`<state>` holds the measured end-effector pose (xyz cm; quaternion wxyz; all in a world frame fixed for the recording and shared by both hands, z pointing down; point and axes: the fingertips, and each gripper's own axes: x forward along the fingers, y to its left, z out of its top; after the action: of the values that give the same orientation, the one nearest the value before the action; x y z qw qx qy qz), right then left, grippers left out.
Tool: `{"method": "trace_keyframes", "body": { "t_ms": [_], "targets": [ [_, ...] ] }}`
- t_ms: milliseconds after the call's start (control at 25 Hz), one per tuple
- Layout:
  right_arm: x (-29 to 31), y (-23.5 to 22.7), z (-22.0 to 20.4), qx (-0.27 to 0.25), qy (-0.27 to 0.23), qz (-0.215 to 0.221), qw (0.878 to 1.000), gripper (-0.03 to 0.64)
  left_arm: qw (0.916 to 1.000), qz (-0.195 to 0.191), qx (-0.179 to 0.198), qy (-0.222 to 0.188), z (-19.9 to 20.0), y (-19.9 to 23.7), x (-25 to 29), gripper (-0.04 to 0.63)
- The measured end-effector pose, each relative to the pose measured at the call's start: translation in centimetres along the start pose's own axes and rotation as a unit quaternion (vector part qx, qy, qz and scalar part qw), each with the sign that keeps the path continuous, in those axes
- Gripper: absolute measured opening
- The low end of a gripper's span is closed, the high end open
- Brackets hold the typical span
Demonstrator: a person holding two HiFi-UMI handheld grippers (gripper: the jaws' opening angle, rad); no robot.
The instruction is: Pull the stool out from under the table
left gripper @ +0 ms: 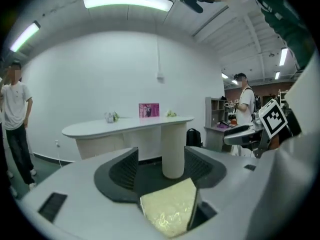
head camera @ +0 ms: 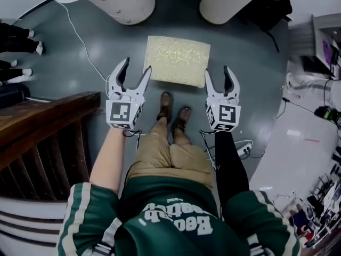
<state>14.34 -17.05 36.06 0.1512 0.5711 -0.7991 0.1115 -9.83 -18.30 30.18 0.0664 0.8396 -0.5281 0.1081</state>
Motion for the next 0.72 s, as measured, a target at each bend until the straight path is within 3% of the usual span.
{"method": "trace_keyframes", "body": {
  "t_ms": [280,720],
  "targets": [
    [-0.3,1.4,11.8,-0.028,-0.063,0.0,0.998,0.272,0.997,-0.011,0.026,-0.072,11.1,1.9,-0.4,0.31],
    [-1.5,2.9,24.0,-0.061,-0.123,0.011,0.991,0.241,0.9928,-0.04,0.03,-0.109,21.3,0.0,0.6,0.31]
  ]
}}
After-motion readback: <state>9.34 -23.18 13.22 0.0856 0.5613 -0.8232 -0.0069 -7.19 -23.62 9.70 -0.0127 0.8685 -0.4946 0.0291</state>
